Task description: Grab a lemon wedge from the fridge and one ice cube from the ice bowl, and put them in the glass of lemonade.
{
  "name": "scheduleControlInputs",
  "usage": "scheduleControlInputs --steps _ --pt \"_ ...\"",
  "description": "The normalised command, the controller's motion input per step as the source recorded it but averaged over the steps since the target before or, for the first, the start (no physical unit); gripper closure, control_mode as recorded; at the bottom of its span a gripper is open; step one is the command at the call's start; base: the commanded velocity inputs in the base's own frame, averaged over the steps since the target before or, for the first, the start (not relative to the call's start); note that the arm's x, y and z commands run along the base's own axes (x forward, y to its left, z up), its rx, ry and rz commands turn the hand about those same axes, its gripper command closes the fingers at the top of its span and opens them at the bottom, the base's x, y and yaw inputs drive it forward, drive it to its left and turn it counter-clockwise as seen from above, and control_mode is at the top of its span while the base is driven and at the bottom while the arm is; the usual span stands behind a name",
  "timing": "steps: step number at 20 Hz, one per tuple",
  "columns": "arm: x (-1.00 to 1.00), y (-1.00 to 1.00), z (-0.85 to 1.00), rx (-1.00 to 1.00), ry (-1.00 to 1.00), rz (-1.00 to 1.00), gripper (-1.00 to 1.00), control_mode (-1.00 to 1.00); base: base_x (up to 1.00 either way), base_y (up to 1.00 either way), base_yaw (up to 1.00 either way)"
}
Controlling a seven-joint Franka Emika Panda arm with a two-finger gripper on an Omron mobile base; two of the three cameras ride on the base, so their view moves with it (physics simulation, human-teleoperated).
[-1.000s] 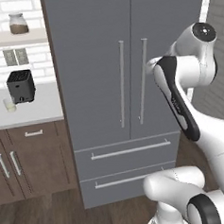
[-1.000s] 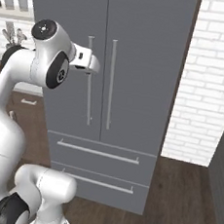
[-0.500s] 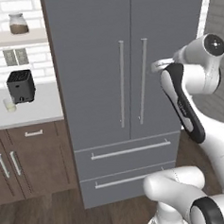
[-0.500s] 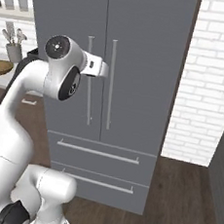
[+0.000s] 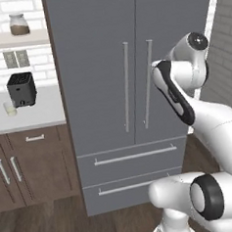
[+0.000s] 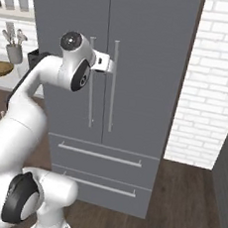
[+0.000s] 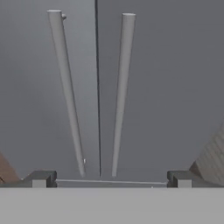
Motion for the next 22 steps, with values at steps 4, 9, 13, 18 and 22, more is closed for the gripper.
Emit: scheduleControlInputs --steps 4,9,13,18,22 --pt "0.97 -0.08 -0.36 0.00 0.21 0.00 -1.00 -1.00 0.00 0.00 0.00" --pt "0.84 -0.18 -0.55 0.00 0.03 0.00 -1.00 -1.00 0.00 0.00 0.00" --pt "0.28 -0.01 -0.17 0.00 -0.12 0.00 -1.00 -1.00 0.00 0.00 0.00" --pt "0.19 0.01 0.00 0.00 -0.12 -0.01 -1.00 -1.00 0.00 0.00 0.00" --pt "0.78 0.00 0.00 0.00 0.00 -0.01 -1.00 -1.00 0.00 0.00 0.00"
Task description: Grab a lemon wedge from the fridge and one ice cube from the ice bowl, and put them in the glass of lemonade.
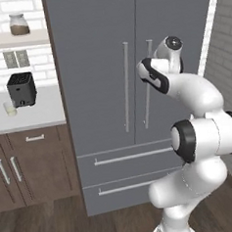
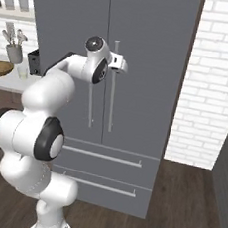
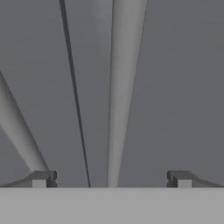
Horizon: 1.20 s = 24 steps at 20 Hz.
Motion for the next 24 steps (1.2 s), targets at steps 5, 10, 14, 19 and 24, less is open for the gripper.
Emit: scheduleControlInputs --steps 5,10,14,19,24 --pt "0.72 0.00 -0.03 0.00 0.00 0.00 -1.00 -1.00 0.00 0.00 0.00" --pt "0.42 -0.01 -0.16 0.00 0.00 -0.01 -1.00 -1.00 0.00 0.00 0.00" --pt "0.51 -0.02 -0.19 0.00 0.00 -0.01 -1.00 -1.00 0.00 0.00 0.00" --pt "0.52 -0.05 -0.19 0.00 -0.03 -0.01 -1.00 -1.00 0.00 0.00 0.00" --pt "0.15 0.00 0.00 0.00 0.00 0.00 -1.00 -1.00 0.00 0.00 0.00"
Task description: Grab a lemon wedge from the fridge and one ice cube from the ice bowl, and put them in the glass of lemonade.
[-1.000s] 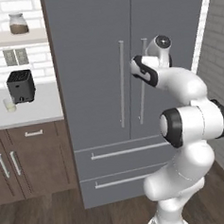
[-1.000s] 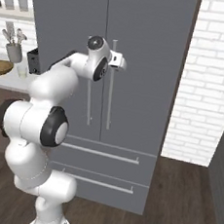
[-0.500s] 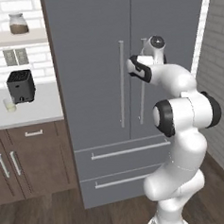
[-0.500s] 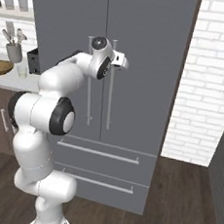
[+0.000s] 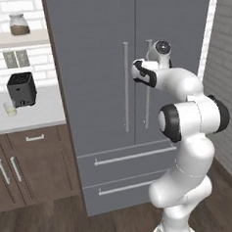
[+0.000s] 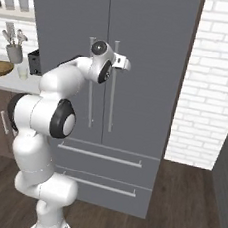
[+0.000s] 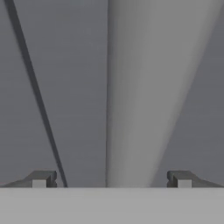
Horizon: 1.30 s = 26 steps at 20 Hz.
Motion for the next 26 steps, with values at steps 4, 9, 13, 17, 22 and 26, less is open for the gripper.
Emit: scheduleControlInputs --steps 4,9,13,17,22,26 --pt "0.19 0.01 0.00 0.00 0.00 0.00 1.00 -1.00 0.00 0.00 0.00" --pt "0.27 0.03 0.00 -0.03 0.00 0.00 1.00 -1.00 0.00 0.00 0.00" --pt "0.06 -0.21 0.00 -0.04 0.00 0.00 1.00 -1.00 0.00 0.00 0.00" --pt "-0.12 -0.73 0.01 0.00 0.00 0.00 1.00 -1.00 0.00 0.00 0.00" --pt "-0.64 -0.88 0.07 0.01 0.00 0.00 1.00 -1.00 0.00 0.00 0.00" --pt "-0.94 -0.98 0.00 0.07 0.00 0.00 1.00 -1.00 0.00 0.00 0.00"
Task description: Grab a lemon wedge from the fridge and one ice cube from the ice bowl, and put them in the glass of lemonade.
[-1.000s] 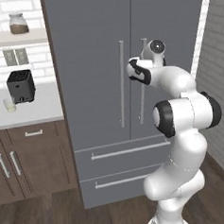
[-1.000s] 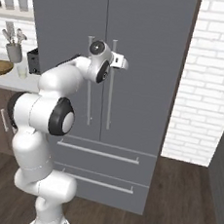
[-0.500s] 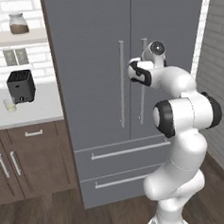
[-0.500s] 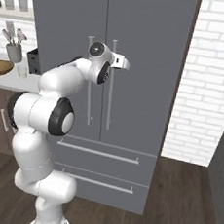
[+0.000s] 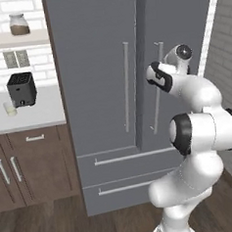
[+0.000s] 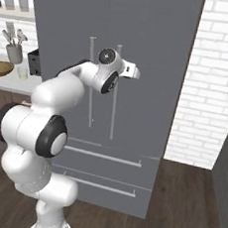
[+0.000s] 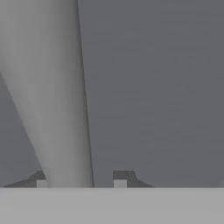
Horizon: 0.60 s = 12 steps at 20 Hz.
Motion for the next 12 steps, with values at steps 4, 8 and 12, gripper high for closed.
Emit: scheduleControlInputs --steps 4,8,12 --pt "-1.00 -1.00 0.00 0.08 -0.02 -0.01 1.00 -1.00 0.00 0.00 0.00" --pt "-1.00 -0.98 0.00 0.09 -0.04 -0.01 1.00 -1.00 0.00 0.00 0.00" --pt "-1.00 -0.98 0.00 0.08 -0.02 -0.04 1.00 -1.00 0.00 0.00 0.00"
